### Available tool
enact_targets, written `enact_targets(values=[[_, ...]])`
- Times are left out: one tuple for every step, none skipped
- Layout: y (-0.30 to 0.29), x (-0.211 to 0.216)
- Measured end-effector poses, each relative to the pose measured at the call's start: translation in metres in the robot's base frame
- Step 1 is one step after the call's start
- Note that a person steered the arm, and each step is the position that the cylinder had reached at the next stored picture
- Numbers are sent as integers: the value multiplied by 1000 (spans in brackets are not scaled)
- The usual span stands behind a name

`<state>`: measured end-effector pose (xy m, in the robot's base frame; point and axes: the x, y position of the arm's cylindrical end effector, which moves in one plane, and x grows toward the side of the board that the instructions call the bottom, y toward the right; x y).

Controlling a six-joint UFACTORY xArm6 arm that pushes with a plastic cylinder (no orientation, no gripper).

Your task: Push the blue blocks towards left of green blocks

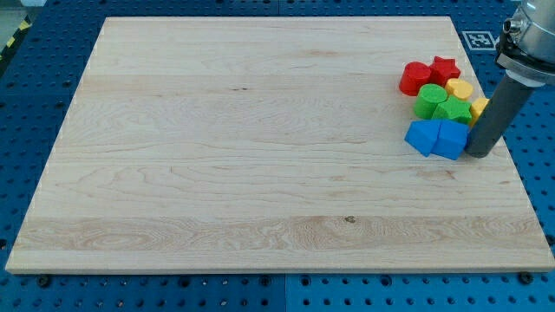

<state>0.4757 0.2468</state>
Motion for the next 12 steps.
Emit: enact_targets(values=[[-25,0],[-22,0],[-19,0],[-27,-8],[-61,-10],[-75,-10],[-75,-10],[-79,-10],[-102,-12],[-108,-20],[-84,-20],[-94,-32]])
